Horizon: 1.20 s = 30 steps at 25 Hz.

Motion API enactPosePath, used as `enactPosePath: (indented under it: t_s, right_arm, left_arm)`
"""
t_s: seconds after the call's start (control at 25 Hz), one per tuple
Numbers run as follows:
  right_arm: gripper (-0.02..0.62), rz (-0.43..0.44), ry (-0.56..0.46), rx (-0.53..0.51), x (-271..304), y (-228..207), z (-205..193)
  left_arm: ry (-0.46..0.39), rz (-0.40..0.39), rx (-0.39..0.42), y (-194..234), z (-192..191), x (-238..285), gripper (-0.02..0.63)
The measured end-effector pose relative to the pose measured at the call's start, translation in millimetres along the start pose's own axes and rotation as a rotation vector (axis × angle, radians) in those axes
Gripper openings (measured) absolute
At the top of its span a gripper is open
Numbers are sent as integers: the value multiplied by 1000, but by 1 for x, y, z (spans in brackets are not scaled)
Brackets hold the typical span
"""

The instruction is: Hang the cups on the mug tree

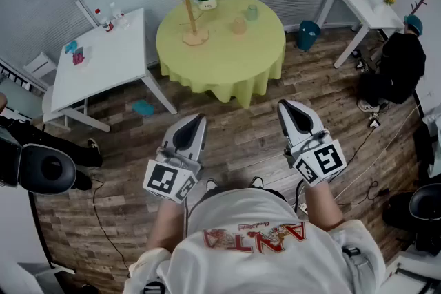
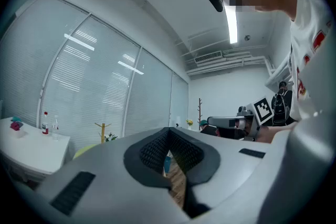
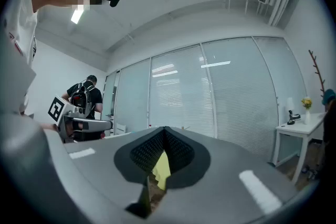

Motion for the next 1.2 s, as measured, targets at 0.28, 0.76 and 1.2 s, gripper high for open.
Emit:
enactPosePath:
  t_s: [0.28,0.76,1.2]
  right_arm:
    - [0,-3,0,-5,-1,-1,-3]
    - [2,52,-16,-79,7,5,5]
    - [0,75,7,-37,32,48,-3]
  left_arm:
    - [2,5,-2,-3,-3,-2,8]
    - [-11,10,-10,4,-1,-9,8]
    - [-17,-3,-34,40,-5,-46,8]
Point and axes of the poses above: the fingertips, and each gripper's own axes: x forward along the fingers, y to its left, z out of its top, the point moved 8 cm from there along -x, backward along the fingers, and after that the axes turned 12 degrees about -z, right-handed, at the moved point
